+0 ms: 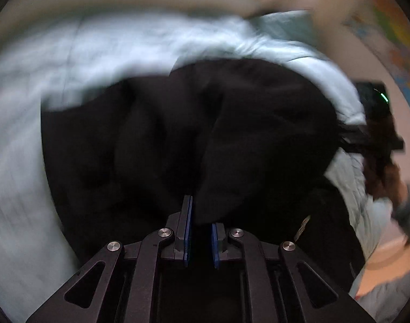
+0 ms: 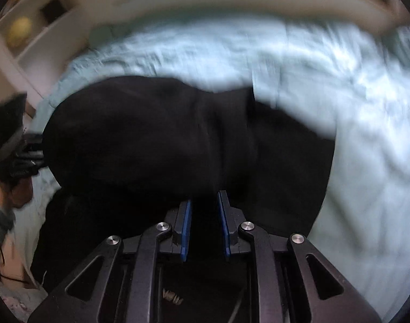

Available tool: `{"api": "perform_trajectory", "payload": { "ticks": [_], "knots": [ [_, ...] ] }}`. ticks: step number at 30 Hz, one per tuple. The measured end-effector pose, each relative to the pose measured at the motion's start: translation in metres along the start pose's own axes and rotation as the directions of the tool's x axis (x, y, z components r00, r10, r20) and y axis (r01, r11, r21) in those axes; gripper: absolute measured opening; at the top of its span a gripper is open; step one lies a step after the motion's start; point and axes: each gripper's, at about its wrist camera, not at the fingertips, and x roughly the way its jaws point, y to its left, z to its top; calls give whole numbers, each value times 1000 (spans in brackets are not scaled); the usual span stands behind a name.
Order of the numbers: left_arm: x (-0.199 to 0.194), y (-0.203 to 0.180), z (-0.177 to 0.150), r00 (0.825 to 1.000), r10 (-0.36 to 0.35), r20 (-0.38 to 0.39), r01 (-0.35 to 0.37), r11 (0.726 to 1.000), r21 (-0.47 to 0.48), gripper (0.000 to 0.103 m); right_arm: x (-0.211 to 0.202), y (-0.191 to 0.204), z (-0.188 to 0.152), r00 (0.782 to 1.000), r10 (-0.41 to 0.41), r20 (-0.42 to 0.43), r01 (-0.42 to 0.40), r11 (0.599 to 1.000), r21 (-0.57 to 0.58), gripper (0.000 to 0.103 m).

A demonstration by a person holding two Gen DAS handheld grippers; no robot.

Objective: Fold large clothes

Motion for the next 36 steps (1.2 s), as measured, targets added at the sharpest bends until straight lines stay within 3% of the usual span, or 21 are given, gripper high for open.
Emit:
{"api": "perform_trajectory", "payload": {
  "ticks": [3, 5, 7, 9, 12, 14, 15, 17, 19, 20, 22, 24, 27, 31, 36],
  "knots": [
    [9, 20, -19, 999, -40, -15, 38, 993, -108, 13, 26, -10, -30, 996, -4, -93, 10, 997, 72, 22],
    [-8, 20, -16, 999, -47, -6, 46, 992, -116, 13, 19, -15, -33, 995, -2, -97, 11, 995, 96, 22],
    [-40, 15, -10, 999, -19, 42, 22, 997, -76, 13, -6, -17, -26, 998, 2, -61, 5, 995, 104, 24],
    [-76, 11, 3, 995, -15, 103, 20, 998, -52, 15, -33, -16, -8, 1000, -18, -8, 19, 996, 90, 33],
    [-109, 3, 30, 981, -3, 193, 9, 1000, -28, 21, -72, 0, 36, 994, 4, 112, -11, 998, 60, 37],
    [-117, 2, 62, 964, -44, 264, 58, 997, -46, 34, -77, 12, 70, 984, 49, 169, -57, 997, 46, 43],
    [-114, 3, 79, 955, -72, 286, 95, 993, -67, 44, -74, 18, 87, 979, 75, 188, -85, 995, 50, 56],
    [-92, 4, 107, 946, -141, 293, 180, 977, -111, 47, -55, 36, 111, 981, 86, 176, -101, 992, 80, 69],
    [-56, 6, 123, 946, -226, 231, 262, 955, -137, 47, -26, 47, 127, 990, 71, 118, -83, 991, 101, 69],
    [-39, 7, 124, 946, -265, 188, 295, 943, -155, 47, -8, 50, 126, 996, 57, 68, -64, 992, 113, 69],
    [-10, 10, 112, 957, -276, 95, 289, 939, -186, 47, 12, 53, 108, 997, 71, -13, -69, 992, 102, 68],
    [12, 10, 82, 972, -236, -13, 230, 958, -174, 47, 24, 53, 72, 996, 52, -75, -48, 998, 51, 68],
    [43, 10, 37, 978, -168, -122, 147, 975, -168, 47, 67, 37, 8, 977, 82, -199, -57, 990, 126, 68],
    [33, -12, 36, 994, -71, -82, 63, 993, -98, 47, 69, 40, -3, 990, 36, -137, -23, 995, 93, 68],
    [-18, -21, 25, 989, -142, 30, 145, 985, -97, 47, 10, 67, 3, 997, 80, -6, -80, 996, 36, 68]
  ]
}}
